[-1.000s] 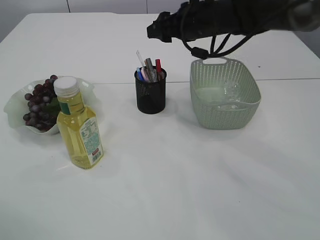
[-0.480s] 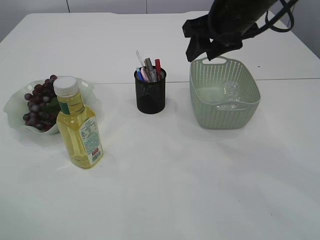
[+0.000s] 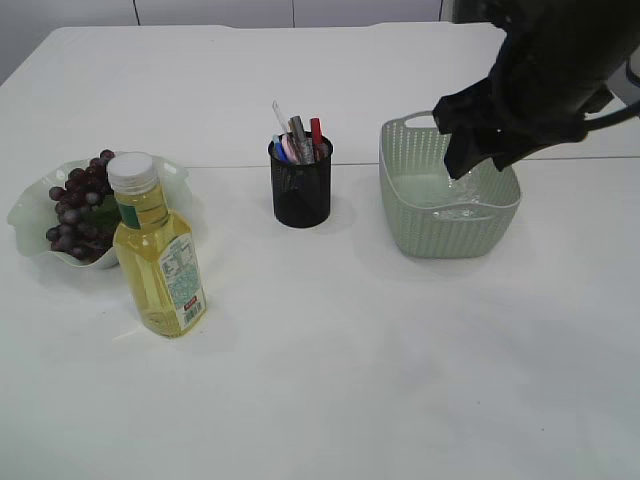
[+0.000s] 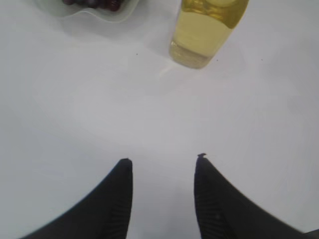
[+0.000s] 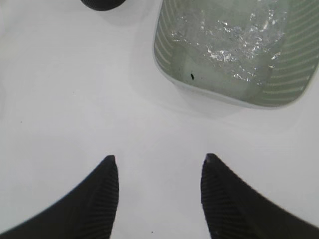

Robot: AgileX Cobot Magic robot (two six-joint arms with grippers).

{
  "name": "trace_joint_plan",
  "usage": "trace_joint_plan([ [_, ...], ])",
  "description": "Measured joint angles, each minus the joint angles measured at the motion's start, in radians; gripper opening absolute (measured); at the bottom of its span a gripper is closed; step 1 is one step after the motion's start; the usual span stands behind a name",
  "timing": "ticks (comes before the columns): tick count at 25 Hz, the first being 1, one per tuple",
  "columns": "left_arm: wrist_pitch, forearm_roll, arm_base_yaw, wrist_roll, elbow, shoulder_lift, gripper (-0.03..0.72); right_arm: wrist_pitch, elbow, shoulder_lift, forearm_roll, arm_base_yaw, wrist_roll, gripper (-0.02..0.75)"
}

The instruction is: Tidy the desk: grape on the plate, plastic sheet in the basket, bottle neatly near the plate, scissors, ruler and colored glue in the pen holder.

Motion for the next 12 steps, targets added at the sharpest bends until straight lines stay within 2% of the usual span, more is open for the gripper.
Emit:
trace_joint_plan([
  [12, 0.18, 0.147, 0.0, -0.146, 0.0, -0.234, 0.307, -0.028, 0.289, -0.375, -0.044, 0.0, 0.035, 0.392],
])
